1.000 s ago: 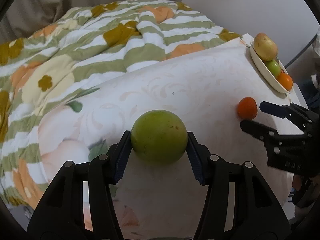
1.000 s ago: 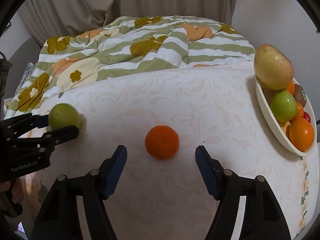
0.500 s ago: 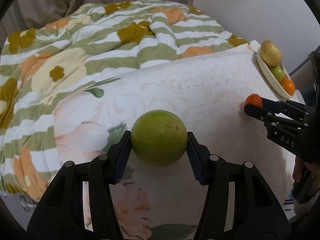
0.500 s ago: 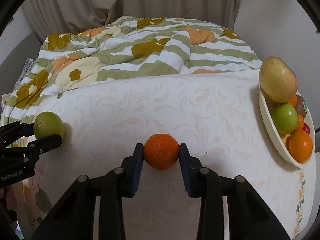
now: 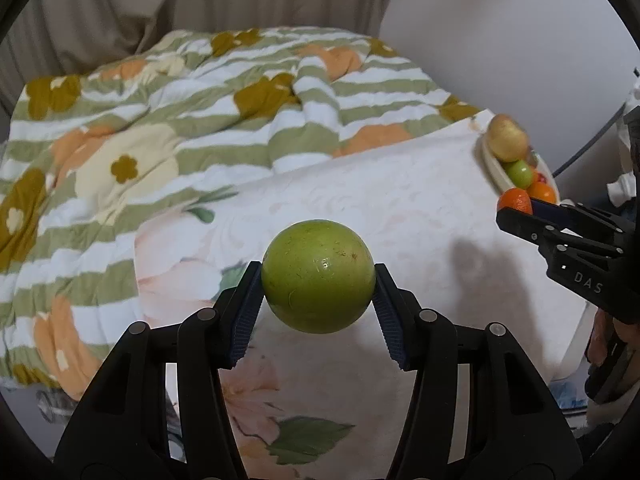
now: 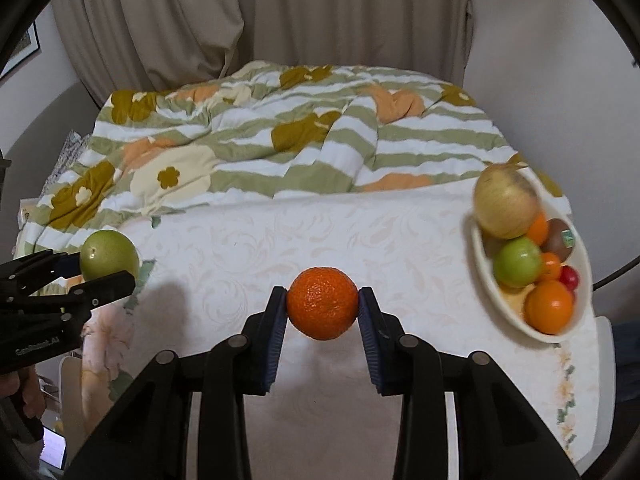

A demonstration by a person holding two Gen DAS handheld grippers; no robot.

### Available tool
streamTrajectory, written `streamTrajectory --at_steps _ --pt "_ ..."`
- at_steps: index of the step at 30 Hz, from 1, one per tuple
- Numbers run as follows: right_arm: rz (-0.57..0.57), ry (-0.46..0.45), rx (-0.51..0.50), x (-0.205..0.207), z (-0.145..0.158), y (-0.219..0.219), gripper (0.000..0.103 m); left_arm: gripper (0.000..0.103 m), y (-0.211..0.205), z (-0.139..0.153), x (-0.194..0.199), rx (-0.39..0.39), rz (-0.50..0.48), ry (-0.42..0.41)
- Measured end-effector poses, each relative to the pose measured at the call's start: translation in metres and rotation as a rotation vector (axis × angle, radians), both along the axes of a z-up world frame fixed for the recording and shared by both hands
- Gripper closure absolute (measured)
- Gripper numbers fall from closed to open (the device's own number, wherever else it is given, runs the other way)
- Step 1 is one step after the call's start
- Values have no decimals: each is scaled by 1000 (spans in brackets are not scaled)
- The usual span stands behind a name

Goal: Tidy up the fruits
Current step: 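Carry the green apple and mandarin onto the plate and open both tools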

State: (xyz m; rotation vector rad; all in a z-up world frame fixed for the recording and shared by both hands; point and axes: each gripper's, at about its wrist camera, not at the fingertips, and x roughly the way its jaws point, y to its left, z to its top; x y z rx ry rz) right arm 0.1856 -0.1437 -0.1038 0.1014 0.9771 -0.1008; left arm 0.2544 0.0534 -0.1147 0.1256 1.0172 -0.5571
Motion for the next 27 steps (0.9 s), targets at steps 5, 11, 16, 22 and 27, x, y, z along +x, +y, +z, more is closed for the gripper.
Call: streamTrajectory --at_steps 5,11,16,22,27 --pt "-29 -34 1 -19 26 -17 70 42 -20 23 -10 -22 -26 -34" --pt "-62 -69 5 -42 45 -48 70 42 -59 46 -30 -42 -69 -67" --pt "-64 -86 12 -65 53 -87 70 42 -103 63 -50 -61 -70 -80" --pt "-47 -79 31 -83 56 -147 70 42 -156 74 -71 -73 -43 -80" --pt "-9 -80 35 -87 54 -199 70 42 -208 76 -83 -71 -3 -81"
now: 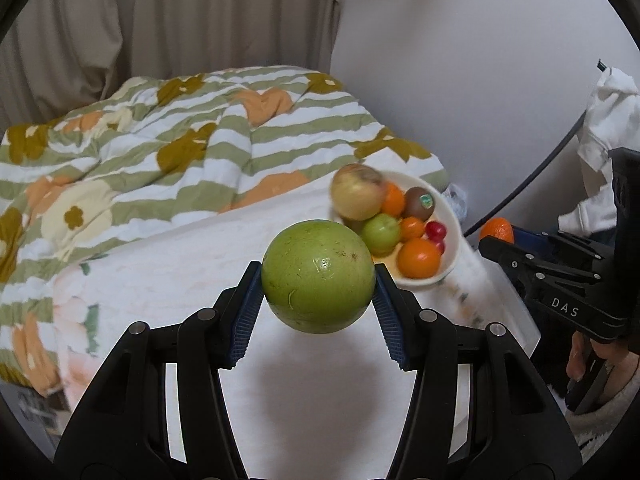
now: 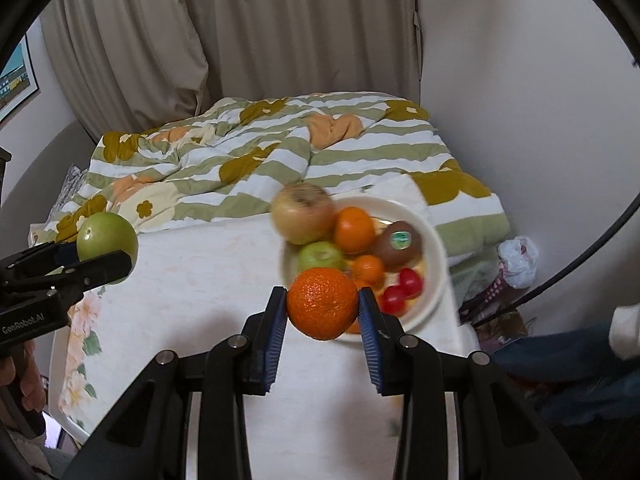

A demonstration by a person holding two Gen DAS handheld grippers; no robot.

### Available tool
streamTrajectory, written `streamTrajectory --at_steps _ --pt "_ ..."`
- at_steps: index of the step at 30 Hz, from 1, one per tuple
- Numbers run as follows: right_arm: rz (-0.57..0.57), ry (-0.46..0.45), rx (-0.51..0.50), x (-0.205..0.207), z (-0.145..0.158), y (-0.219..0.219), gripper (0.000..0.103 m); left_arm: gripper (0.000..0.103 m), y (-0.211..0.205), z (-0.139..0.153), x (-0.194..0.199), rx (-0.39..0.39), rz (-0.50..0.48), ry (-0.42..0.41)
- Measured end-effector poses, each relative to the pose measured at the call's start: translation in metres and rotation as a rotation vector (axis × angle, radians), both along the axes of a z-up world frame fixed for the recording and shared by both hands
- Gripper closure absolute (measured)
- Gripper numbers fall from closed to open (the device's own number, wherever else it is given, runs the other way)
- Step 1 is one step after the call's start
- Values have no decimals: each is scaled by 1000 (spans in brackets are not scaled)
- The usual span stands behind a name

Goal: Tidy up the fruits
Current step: 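Carry the green apple and mandarin onto the plate and open both tools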

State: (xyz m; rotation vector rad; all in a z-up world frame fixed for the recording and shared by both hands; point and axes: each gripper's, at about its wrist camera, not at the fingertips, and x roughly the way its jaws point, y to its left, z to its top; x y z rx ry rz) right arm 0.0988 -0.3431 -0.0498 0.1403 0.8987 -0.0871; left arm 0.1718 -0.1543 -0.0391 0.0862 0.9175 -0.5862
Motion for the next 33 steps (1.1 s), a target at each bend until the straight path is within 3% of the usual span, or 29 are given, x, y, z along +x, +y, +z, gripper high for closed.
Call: streamTrajectory --at_steps 13,25,33 --pt "114 3 6 16 -12 -94 70 42 -112 -23 0 10 54 42" --pt "99 45 55 30 -48 -132 70 42 -183 -68 28 87 -33 70" --pt "65 72 78 33 -65 -146 70 42 -209 -94 38 157 -83 71"
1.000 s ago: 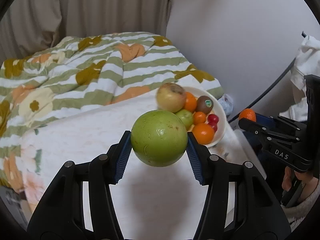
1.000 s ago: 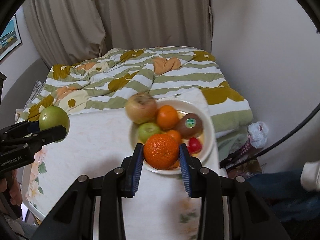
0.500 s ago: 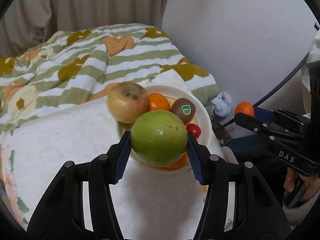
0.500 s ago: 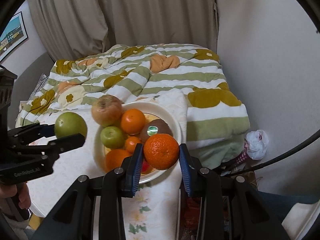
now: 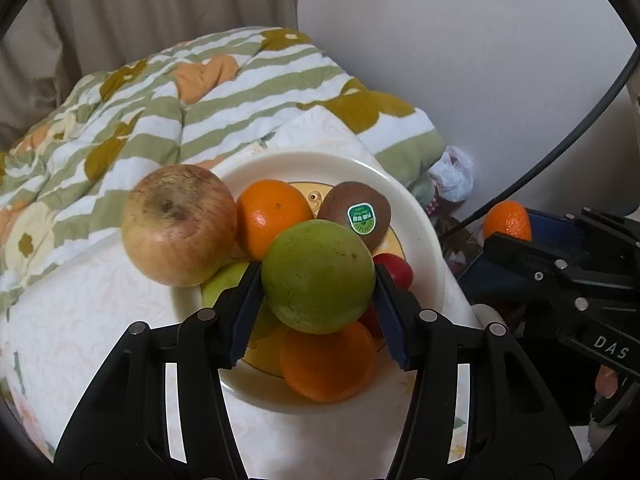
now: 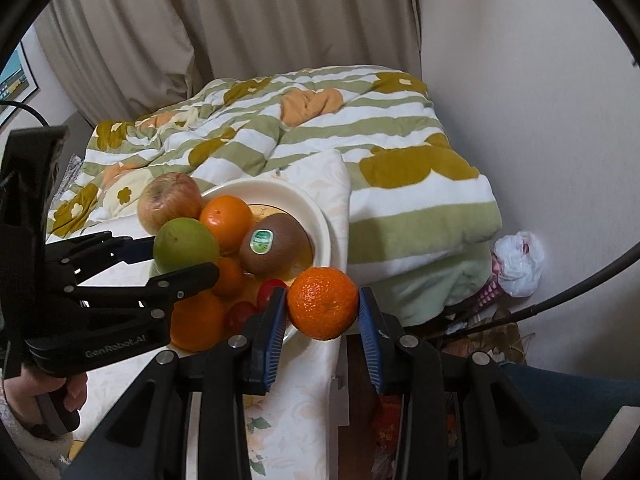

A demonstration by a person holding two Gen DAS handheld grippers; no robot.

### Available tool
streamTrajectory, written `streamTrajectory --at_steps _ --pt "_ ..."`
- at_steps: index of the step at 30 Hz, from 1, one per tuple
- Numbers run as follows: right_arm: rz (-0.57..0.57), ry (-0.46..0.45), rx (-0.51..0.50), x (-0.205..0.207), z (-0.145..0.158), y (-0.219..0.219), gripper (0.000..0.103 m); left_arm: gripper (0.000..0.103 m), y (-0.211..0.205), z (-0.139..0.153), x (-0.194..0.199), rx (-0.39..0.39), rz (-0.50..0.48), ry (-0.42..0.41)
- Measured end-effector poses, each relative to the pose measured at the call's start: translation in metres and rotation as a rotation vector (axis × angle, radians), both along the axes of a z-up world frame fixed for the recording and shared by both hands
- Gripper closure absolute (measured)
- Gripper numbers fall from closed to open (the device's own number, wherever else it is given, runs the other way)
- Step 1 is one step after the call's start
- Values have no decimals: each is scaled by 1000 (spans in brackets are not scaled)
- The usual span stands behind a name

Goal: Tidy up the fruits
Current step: 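Carry the green apple and mandarin onto the plate and open both tools, then withdraw both open tools away from the full plate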

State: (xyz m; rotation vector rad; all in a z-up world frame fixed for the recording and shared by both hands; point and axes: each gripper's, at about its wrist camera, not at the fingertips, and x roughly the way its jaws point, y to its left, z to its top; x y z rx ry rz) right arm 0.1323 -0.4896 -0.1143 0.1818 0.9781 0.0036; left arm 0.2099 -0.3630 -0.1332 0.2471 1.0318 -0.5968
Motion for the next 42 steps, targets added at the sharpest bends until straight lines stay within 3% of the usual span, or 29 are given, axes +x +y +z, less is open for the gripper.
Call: streamTrajectory --at_steps 8,12,22,30,42 --pt "-15 13 11 5 -7 -5 70 40 0 -5 4 -3 13 -3" --pt "-13 12 14 7 -8 -5 70 4 6 -1 2 -23 29 -6" --pt "25 -2 9 17 -4 4 70 3 33 18 -13 -60 70 -20" --pt "98 -11 7 26 -2 18 70 3 73 35 -20 -59 193 -41" --pt "148 6 5 37 -26 22 70 3 126 26 -33 -21 352 -28"
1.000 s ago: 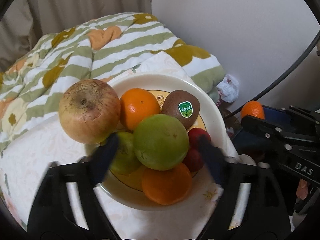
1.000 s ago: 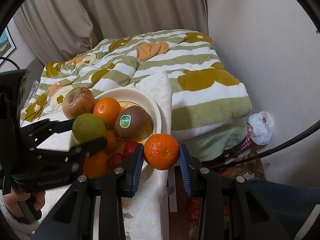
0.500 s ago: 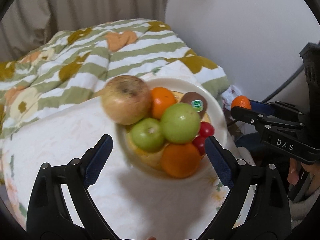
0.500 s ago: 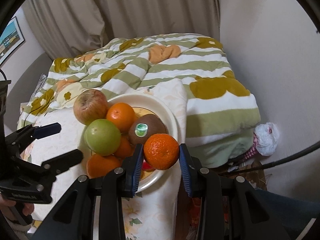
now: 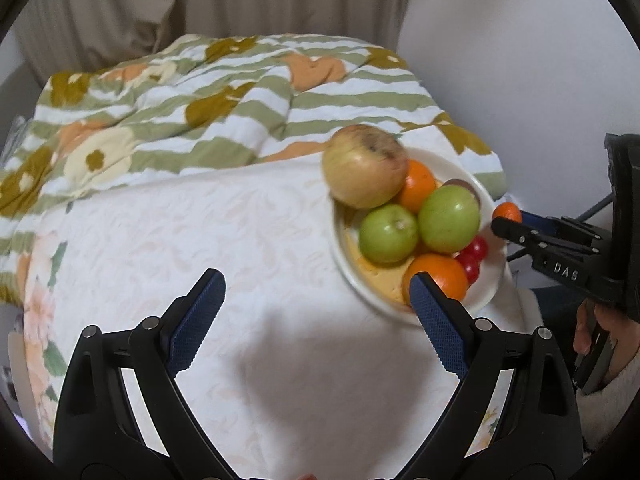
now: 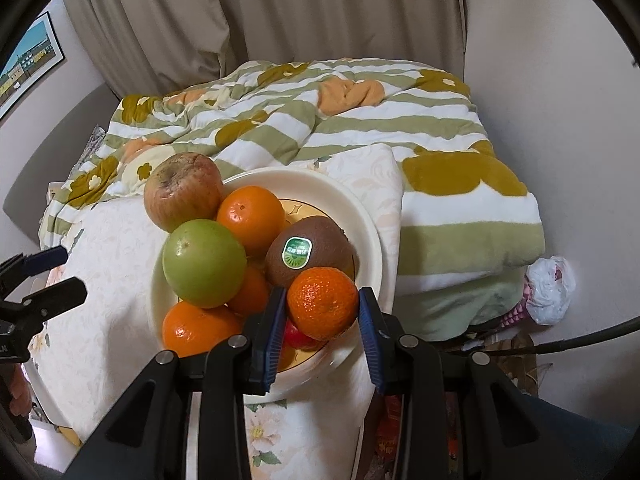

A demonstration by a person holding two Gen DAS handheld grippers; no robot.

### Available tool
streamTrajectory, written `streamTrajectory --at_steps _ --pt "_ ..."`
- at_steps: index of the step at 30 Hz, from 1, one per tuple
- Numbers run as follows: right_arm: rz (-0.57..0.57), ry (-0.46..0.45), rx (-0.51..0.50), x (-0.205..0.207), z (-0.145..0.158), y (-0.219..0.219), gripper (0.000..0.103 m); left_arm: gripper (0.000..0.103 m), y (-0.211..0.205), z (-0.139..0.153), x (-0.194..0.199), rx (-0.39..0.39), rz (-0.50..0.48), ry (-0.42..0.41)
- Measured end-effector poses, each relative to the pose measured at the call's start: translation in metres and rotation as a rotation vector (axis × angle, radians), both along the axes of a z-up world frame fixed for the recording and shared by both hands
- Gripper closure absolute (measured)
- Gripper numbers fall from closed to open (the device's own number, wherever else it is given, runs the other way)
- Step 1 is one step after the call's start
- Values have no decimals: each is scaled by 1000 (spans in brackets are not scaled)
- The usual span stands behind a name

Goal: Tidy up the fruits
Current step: 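Withdraw both open tools away from the full plate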

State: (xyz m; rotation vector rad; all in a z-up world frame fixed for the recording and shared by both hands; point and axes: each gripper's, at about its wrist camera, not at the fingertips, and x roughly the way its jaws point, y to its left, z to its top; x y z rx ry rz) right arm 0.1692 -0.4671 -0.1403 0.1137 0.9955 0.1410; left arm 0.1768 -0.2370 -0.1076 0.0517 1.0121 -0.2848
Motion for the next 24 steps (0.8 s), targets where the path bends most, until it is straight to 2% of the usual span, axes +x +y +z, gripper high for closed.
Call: streamTrajectory --at_steps 5,6,7,8,9,10,17,20,24 --pt "-13 4 1 2 -1 0 70 3 8 0 -4 6 18 1" --pt "-18 2 1 2 0 1 65 3 10 1 -5 9 19 -2" --pt "-25 -4 2 1 1 1 49 3 11 3 -7 13 20 -6" --pt "-33 -14 3 0 3 1 41 3 13 4 -8 17 20 -10" --pt "-38 -21 3 0 5 2 24 3 16 5 -10 20 19 -14" --pt "-46 -36 0 -2 9 3 13 3 18 7 -11 20 18 -18" --pt "-98 -95 -47 -18 34 18 10 3 42 31 -22 16 9 -71" --pt "-113 -130 -59 -29 54 30 1 2 58 47 -28 11 11 -103" --pt "-111 -180 -90 -45 84 53 1 2 82 72 -42 4 20 -152"
